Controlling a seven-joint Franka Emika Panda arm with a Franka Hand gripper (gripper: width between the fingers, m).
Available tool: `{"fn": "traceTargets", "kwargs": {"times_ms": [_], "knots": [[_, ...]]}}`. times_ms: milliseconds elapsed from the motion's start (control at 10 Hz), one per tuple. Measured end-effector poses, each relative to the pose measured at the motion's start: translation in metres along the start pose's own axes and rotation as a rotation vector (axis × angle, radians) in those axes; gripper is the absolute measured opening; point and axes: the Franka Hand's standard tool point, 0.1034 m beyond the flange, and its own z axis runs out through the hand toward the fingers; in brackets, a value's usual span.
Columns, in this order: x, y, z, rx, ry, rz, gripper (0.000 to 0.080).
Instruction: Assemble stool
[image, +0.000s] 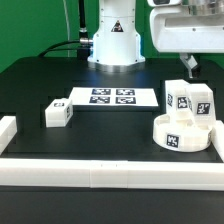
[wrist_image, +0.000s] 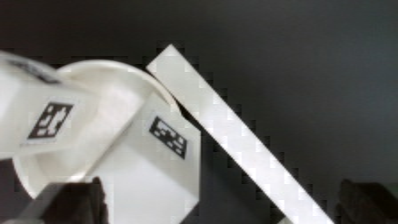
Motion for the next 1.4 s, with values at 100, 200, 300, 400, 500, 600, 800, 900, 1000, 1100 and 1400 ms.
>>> {"fn": "traceTargets", "kwargs": {"times_ms": [100,200,300,400,500,600,800,900,1000,1100,1400], "knots": [[0.0001,0.0001,0.0001,0.0,0.0,-0.069,0.0648],[0.0001,0.0002,0.0003,0.0,0.0,-0.111,0.0648],[0.0003,0.0008,0.0003,-0.01,0.005,-0.227,0.0648],[0.0002,0.0013,0.0006,-0.033,0.015,-0.36,0.0648],[0.0003,0.0018,0.0008,-0.052,0.021,-0.482,0.0648],[0.0002,0.002,0.0009,-0.063,0.021,-0.613,0.0648],[0.0015,0.002,-0.0004,-0.078,0.02,-0.861,0.0648],[0.0017,0.0025,0.0001,-0.078,0.017,-0.916,0.0648],[0.0022,0.0031,0.0004,-0.08,0.013,-1.001,0.0648],[0.0025,0.0033,0.0004,-0.081,0.01,-1.063,0.0648],[0.0035,0.0044,0.0006,-0.084,0.003,-1.263,0.0648]]}}
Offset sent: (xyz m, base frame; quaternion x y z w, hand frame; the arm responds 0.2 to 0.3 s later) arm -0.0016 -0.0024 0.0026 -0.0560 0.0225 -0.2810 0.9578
